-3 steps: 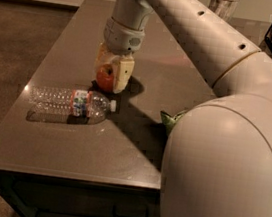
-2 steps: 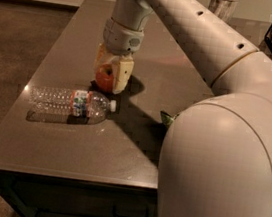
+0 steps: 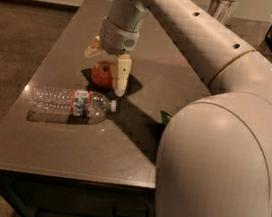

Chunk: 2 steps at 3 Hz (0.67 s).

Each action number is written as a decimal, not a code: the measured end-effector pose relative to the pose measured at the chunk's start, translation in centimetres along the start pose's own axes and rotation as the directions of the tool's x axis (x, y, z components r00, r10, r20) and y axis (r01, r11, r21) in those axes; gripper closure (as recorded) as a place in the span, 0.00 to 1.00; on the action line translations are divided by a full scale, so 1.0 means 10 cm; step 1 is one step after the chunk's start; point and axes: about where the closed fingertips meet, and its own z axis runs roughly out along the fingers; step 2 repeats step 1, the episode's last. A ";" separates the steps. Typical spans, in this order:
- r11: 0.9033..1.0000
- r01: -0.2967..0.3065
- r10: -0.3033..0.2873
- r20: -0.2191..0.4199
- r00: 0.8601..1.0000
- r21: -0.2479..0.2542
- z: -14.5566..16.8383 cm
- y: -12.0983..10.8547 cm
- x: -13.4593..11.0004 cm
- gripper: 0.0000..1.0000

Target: Move apple near water bottle

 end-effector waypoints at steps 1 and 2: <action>1.000 0.001 -0.001 0.001 1.000 0.018 0.03 -0.06 0.00 0.00; 1.000 0.001 -0.001 0.001 1.000 0.018 0.03 -0.06 0.00 0.00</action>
Offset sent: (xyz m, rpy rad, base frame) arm 0.0000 0.0000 0.0000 0.0000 0.0000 0.0000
